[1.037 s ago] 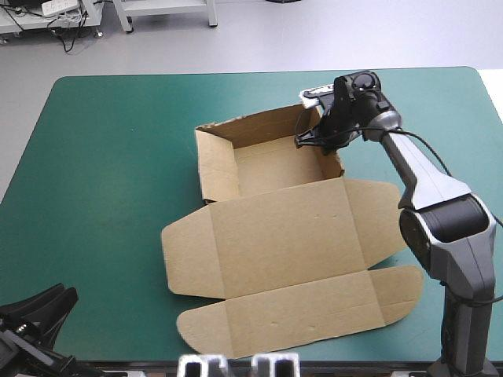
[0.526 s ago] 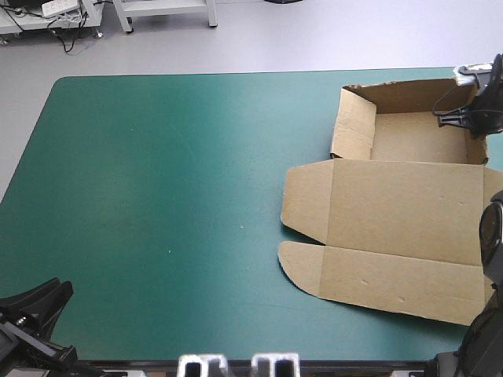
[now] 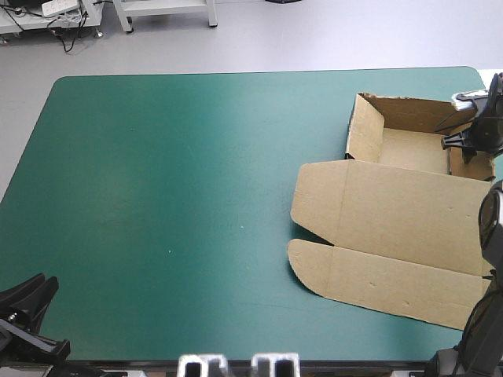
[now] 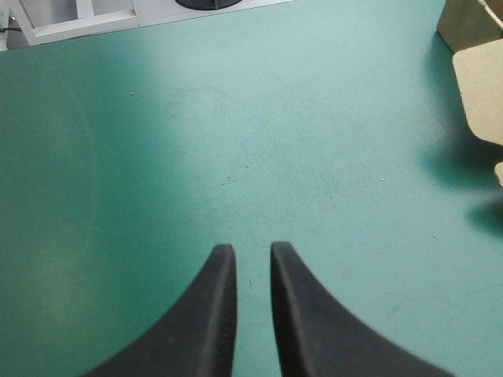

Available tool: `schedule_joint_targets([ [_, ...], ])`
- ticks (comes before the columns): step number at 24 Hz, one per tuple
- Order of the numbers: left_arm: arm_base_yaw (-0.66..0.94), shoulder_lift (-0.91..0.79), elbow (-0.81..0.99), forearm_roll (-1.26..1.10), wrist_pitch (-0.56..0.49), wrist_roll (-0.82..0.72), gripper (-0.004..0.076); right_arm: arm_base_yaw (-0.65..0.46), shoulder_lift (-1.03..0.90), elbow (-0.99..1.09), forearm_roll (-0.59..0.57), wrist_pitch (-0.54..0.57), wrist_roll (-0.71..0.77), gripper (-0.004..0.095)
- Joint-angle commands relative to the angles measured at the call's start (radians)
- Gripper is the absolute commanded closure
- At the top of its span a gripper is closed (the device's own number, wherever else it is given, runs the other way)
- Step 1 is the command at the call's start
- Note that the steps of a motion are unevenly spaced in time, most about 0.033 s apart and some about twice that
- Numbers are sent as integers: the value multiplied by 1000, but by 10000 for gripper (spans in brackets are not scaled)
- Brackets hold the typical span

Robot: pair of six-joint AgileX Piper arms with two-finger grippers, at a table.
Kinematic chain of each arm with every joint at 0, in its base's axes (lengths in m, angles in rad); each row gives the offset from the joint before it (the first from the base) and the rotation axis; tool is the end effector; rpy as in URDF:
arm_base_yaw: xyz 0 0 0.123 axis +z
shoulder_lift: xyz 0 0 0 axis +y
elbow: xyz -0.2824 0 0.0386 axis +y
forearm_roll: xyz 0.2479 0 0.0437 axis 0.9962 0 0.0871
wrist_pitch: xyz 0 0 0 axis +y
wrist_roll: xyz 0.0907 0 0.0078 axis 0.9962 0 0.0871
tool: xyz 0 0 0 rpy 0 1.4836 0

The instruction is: Fold the box

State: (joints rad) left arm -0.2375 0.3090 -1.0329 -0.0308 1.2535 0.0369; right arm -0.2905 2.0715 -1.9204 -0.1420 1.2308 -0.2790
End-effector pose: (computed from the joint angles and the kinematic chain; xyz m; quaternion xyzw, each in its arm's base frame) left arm -0.0184 0.0017 0.4035 0.1193 0.8365 -0.0684 0.5305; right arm 0.4237 -0.1393 0.2713 -0.0085 0.9881 -0.1053 0.1122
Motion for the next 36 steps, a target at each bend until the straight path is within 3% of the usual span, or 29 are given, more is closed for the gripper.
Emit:
schedule_joint_targets([
  [1,0,25,-16,31,41,37,610,-6,-105,-21,-25,25,-6,451],
  [6,0,25,-16,141,41,130,610,-6,-252,-21,-50,25,12,464],
  [9,0,25,-16,175,41,130,610,-6,-387,-21,126,26,90,531],
  [10,0,25,-16,175,41,130,611,-5,-444,-9,264,26,73,616],
  [11,0,25,-14,175,41,126,623,-5,-479,8,331,26,67,687],
  [12,0,25,-12,175,41,116,691,1,-555,64,421,26,64,837],
  [13,0,25,-5,173,41,116,733,8,-595,101,441,26,57,917],
  [18,0,3,121,118,41,98,732,61,-853,404,412,23,-5,913],
  [25,0,-70,270,94,41,98,732,61,-1157,740,422,-85,-86,913],
  [36,0,-167,377,67,-27,98,732,61,-1484,1111,443,-156,-149,913],
])
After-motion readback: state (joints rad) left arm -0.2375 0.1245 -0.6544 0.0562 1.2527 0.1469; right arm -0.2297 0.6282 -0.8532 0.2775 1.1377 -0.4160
